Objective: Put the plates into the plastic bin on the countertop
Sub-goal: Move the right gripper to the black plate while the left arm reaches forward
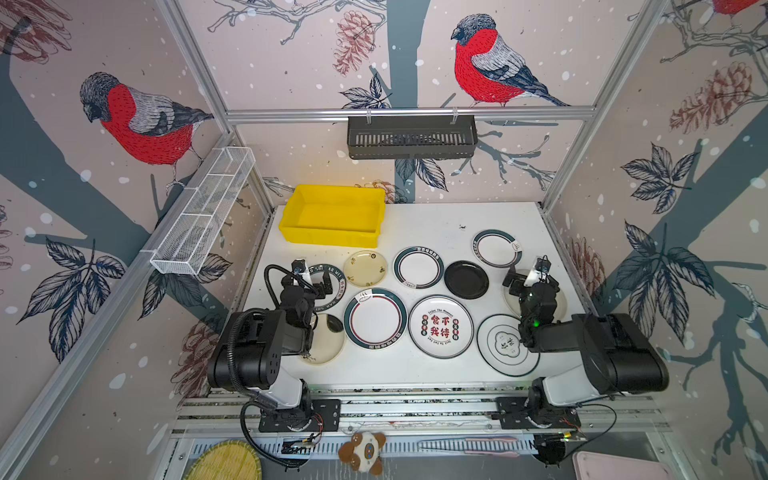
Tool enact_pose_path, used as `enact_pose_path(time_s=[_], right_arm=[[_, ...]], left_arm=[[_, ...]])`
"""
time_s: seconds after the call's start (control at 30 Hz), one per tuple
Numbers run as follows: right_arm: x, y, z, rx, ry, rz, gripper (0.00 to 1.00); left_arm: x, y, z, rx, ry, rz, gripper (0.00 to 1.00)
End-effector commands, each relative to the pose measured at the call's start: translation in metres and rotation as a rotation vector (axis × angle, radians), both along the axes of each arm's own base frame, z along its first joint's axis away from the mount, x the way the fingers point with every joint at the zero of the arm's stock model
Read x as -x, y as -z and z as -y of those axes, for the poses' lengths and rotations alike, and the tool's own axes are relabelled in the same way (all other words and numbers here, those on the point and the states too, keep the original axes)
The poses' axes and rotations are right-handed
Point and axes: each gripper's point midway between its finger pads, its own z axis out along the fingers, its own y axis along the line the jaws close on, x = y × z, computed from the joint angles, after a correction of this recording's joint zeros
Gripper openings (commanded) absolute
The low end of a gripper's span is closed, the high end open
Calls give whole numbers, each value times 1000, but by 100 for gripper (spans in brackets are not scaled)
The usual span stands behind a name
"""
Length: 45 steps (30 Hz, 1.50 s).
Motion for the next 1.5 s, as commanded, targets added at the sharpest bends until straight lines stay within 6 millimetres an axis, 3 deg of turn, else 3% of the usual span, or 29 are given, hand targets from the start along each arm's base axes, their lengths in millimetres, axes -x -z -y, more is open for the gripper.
enact_pose_path(time_s=[0.0,0.83,1.0,1.1,1.17,1.33,1.47], right_arm=[[0,-4,0,-4,0,15,99],[0,-8,3,0,34,25,99],[1,-47,-20,86,36,21,99],[3,-74,-35,-55,-16,54,99],[1,-81,-45,-165,-57,13,100],[4,-78,-99,-383,-320,-219,99],[20,-60,-132,-559,-458,-387,100]], left_arm=[[-2,-9,3,-13,18,34,98],[-2,-10,1,-10,14,33,98],[-12,-26,-15,27,-147,-82,98],[-7,-46,-7,70,-173,-36,98],[-2,-61,3,51,-187,-8,98],[2,-87,31,87,-199,-88,98],[14,-98,79,152,-88,-116,98]])
